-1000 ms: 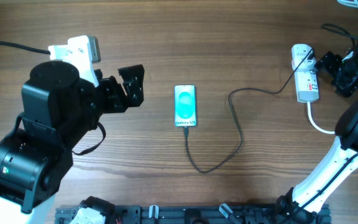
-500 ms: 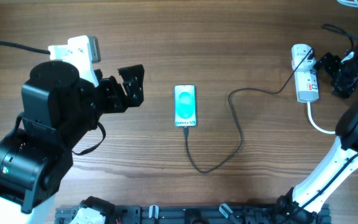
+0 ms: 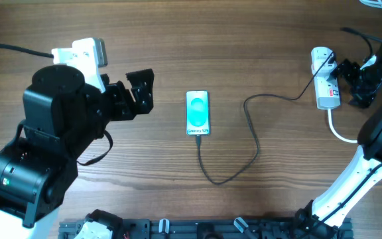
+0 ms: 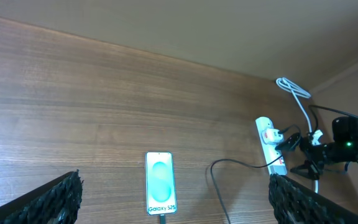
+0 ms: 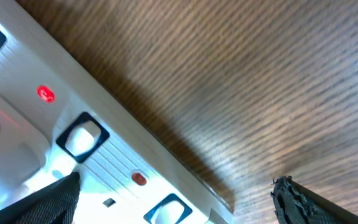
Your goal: Plug charger to phone and switch on socket
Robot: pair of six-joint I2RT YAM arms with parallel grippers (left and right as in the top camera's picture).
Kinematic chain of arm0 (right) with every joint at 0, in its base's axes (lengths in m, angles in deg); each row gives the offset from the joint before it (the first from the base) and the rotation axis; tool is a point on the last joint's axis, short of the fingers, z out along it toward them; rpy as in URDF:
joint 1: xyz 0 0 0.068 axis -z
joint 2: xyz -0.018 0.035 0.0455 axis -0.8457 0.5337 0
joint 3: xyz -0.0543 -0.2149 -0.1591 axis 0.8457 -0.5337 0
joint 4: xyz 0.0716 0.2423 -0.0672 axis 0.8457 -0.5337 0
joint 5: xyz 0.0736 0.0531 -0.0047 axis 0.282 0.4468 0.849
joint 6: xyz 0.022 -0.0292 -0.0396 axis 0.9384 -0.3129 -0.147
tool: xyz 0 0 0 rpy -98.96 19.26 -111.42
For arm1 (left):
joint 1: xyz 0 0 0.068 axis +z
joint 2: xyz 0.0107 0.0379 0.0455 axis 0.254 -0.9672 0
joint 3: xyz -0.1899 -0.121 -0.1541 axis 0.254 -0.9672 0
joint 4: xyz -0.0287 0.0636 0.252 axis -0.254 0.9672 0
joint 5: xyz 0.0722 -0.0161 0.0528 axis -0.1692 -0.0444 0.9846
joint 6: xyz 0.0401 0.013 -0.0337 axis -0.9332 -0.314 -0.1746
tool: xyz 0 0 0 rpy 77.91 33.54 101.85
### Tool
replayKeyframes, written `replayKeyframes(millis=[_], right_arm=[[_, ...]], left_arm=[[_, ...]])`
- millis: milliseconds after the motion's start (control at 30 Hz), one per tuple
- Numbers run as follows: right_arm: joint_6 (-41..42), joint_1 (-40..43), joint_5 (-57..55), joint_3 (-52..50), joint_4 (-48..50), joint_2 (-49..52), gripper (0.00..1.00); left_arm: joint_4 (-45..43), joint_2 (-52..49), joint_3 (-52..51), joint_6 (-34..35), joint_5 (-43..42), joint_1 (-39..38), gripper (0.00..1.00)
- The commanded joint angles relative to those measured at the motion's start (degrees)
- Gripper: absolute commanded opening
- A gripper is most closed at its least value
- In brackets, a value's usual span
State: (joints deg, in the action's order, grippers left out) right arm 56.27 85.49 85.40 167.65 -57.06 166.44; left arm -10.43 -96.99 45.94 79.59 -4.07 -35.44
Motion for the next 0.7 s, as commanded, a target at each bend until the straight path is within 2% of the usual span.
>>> replayKeyframes(millis=[0, 467, 667], right_arm=[[1.7, 0.0, -1.6, -1.0, -1.4, -4.2, 1.00], [-0.2, -0.4, -1.5, -1.2, -11.3, -25.5, 1.00], [-0.8, -4.1, -1.1, -8.9, -9.6, -38.8, 1.00]], left_arm=[[0.1, -0.1, 0.2, -0.1, 0.8, 0.0, 1.00], [0.0, -0.1, 0.2, -0.1, 0.8, 0.0, 1.00], [0.0, -0.1, 0.2, -0.1, 0.8, 0.0, 1.00]])
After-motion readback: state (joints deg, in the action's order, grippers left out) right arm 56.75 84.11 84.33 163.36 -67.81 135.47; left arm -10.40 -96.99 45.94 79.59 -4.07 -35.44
